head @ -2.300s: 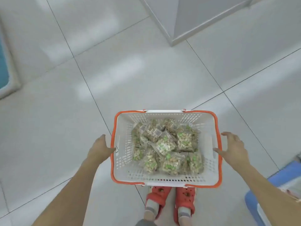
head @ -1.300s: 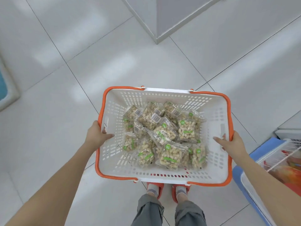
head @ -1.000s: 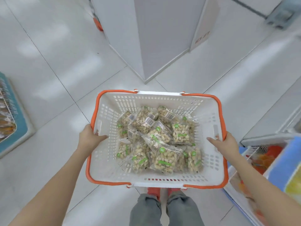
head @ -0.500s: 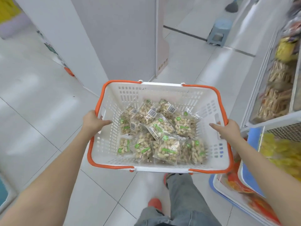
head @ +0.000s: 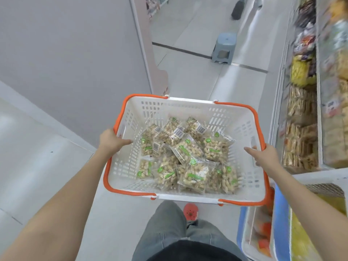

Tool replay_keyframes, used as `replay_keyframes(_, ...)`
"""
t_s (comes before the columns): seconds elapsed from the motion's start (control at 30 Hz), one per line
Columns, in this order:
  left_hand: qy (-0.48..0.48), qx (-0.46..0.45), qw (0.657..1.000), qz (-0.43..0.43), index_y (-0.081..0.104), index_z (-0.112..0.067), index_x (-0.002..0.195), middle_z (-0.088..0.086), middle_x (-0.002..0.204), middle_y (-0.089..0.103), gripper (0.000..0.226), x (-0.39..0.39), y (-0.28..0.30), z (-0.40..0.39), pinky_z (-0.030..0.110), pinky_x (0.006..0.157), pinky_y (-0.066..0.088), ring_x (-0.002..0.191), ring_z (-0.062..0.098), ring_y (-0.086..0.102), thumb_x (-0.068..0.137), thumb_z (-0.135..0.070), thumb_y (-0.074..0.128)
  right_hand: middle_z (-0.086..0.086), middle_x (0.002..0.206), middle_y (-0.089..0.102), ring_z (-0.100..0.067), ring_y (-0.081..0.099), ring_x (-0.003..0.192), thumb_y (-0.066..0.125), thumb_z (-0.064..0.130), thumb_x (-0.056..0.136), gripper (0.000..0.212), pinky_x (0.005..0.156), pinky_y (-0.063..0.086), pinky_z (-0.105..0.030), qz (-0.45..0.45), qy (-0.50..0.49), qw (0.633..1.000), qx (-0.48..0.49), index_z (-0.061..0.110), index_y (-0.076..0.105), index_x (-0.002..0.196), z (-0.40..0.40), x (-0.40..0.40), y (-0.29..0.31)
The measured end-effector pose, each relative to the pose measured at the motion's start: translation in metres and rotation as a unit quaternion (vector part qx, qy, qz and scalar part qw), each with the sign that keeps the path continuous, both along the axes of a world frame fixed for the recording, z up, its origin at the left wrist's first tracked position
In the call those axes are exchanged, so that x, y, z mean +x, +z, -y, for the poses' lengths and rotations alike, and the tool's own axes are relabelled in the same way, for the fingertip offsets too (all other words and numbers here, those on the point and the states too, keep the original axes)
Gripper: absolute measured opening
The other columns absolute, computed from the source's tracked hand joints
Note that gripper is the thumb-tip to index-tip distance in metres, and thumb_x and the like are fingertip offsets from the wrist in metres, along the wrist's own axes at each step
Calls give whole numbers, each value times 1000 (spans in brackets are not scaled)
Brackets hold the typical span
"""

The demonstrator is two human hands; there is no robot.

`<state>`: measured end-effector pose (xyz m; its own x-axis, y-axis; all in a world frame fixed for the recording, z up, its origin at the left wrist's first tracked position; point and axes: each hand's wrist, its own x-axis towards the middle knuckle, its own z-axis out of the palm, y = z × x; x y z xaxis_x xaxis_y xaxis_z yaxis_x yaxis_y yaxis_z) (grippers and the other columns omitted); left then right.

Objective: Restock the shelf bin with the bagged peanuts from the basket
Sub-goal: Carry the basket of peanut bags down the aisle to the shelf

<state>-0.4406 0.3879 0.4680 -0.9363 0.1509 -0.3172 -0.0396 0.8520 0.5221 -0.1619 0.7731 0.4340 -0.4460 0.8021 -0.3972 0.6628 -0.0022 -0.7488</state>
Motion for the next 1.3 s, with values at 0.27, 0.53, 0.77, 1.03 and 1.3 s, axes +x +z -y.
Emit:
replay_keyframes(0.27, -45, 34, 998, 27, 49, -5, 86, 8, 71, 51, 47, -145, -9, -136, 42, 59, 52, 60, 25, 54, 66, -26, 86, -1, 79, 56, -14, 49, 56, 78, 28, 76, 34, 53, 40, -29, 13, -67, 998, 17, 6, 59, 93, -94, -93, 1)
replay_keyframes(0.53, -138, 61, 988, 42, 52, -8, 94, 5, 77, 57, 46, -289, -4, -278, 37, 56, 52, 65, 24, 57, 65, -23, 86, -2, 100, 56, -15, 50, 55, 76, 27, 78, 43, 50, 39, -27, 9, -156, 988, 11, 1, 56, 105, -178, -191, 5)
replay_keyframes(0.77, -208, 41, 977, 21, 51, -7, 82, 7, 67, 53, 46, -386, 0, -403, 43, 58, 52, 61, 27, 55, 61, -28, 87, -6, 85, 58, -18, 50, 52, 76, 26, 79, 42, 55, 41, -30, 9, -221, 975, 7, -6, 60, 102, -248, -253, 4)
replay_keyframes(1.03, -228, 9, 973, 33, 49, -5, 88, 10, 77, 53, 52, -466, -15, -556, 48, 67, 53, 70, 27, 54, 62, -30, 87, -5, 82, 56, -12, 47, 51, 75, 22, 80, 27, 43, 36, -25, -16, -241, 970, -11, 7, 57, 94, -374, -324, -9)
replay_keyframes(1.3, -235, 8, 971, 27, 51, -4, 88, 9, 76, 54, 52, -536, -7, -701, 42, 61, 51, 68, 25, 54, 61, -30, 87, -6, 77, 55, -15, 47, 48, 74, 21, 82, 24, 40, 36, -25, 9, -255, 967, 12, 10, 58, 96, -502, -390, 4)
